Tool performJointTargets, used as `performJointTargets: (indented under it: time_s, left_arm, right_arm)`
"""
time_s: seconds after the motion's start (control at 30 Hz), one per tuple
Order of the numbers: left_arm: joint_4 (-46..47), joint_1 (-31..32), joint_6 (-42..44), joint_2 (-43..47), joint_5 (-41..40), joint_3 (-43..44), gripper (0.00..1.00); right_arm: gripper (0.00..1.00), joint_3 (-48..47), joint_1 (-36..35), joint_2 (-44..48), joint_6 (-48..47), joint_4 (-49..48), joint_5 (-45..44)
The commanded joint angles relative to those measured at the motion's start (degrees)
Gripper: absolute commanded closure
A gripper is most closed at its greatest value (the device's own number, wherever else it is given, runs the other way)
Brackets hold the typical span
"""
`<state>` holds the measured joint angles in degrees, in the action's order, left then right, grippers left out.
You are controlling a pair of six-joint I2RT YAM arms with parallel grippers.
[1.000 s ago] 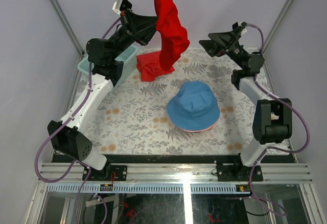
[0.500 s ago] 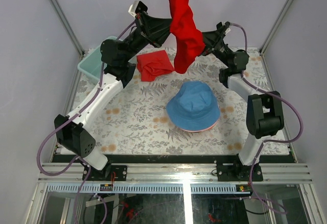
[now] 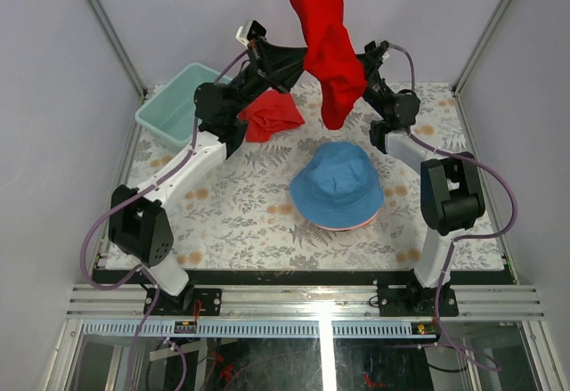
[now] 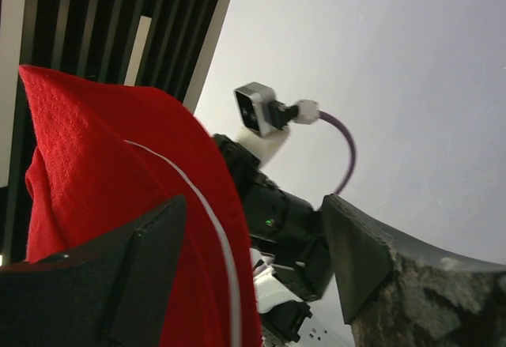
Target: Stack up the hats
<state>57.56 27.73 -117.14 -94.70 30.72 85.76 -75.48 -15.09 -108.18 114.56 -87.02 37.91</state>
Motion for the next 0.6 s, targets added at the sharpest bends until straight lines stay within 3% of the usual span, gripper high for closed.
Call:
performJointTargets:
  time_s: [0.0, 0.27, 0.57]
  left_arm:
    - [9.8, -1.1, -19.0, -1.7, -1.6, -3.2, 1.00]
    - [11.2, -9.1, -19.3, -1.1, 1.9, -6.1, 1.00]
    - [12.0, -11.7, -19.0, -0.5, 2.8, -10.6, 1.00]
  right_arm:
    - [0.27, -0.4, -0.3, 1.0, 4.6, -7.3, -2.1]
    - [0.39, 5.8, 3.2, 4.3, 4.1, -6.3, 1.0]
    - [0.39, 6.8, 5.9, 5.2, 5.5, -7.0, 2.3]
